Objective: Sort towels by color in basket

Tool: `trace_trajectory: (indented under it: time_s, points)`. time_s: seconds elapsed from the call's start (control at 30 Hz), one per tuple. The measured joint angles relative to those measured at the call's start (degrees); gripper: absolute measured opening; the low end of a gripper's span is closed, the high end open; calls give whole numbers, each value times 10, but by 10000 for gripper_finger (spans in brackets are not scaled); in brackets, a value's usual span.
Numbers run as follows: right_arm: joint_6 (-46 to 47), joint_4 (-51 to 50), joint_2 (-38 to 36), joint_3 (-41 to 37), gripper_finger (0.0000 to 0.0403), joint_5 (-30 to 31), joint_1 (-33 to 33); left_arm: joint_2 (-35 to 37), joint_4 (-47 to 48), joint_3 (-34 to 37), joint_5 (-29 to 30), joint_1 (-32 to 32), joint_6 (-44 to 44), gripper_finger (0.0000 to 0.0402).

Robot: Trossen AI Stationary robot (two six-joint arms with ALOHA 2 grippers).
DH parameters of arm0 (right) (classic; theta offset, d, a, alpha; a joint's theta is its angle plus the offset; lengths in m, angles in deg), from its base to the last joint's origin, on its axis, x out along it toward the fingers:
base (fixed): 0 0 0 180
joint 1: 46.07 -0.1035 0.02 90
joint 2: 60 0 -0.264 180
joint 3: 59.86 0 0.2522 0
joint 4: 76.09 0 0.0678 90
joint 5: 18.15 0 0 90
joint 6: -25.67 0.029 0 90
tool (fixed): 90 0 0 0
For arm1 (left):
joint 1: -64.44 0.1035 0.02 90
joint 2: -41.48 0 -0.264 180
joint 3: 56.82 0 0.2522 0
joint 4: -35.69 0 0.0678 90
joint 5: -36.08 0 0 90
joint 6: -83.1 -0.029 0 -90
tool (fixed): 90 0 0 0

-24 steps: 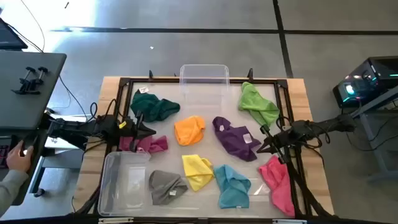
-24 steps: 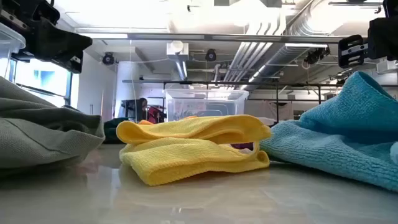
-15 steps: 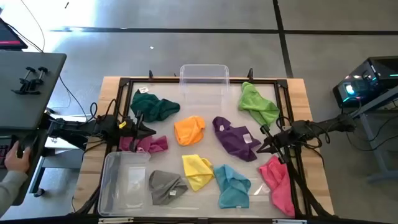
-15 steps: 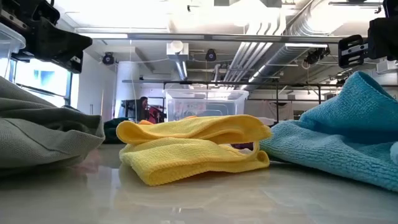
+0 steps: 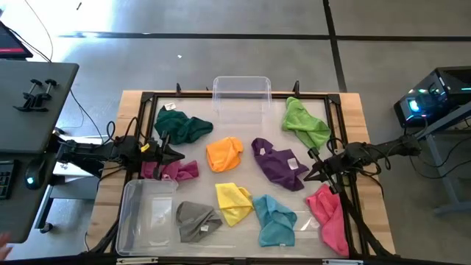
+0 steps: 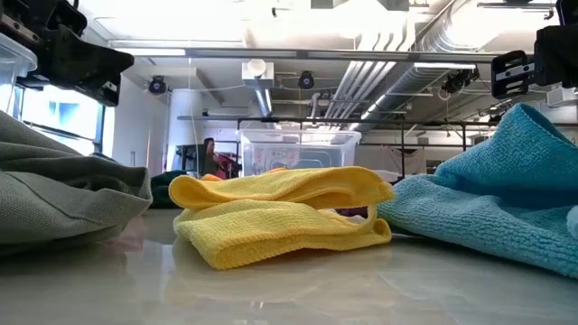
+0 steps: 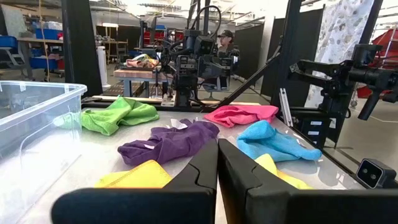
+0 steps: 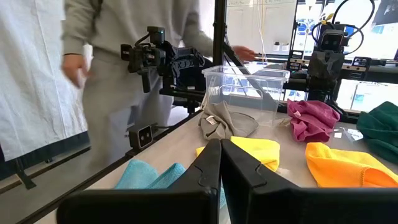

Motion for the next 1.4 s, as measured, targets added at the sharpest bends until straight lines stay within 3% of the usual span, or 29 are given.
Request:
trace_trajectory:
  time_s: [0.7,0.87,1.03,1.27,1.4]
  points:
    - [0,0,0,0,2,5,0,0,0,0,0,0,0,0]
    - [-12,3,0,0,2,98,0,0,0,0,0,0,0,0]
    - [-6,70,0,0,2,150,0,0,0,0,0,0,0,0]
    - [167,185,0,0,2,299,0,0,0,0,0,0,0,0]
    - [235,260,0,0,2,311,0,0,0,0,0,0,0,0]
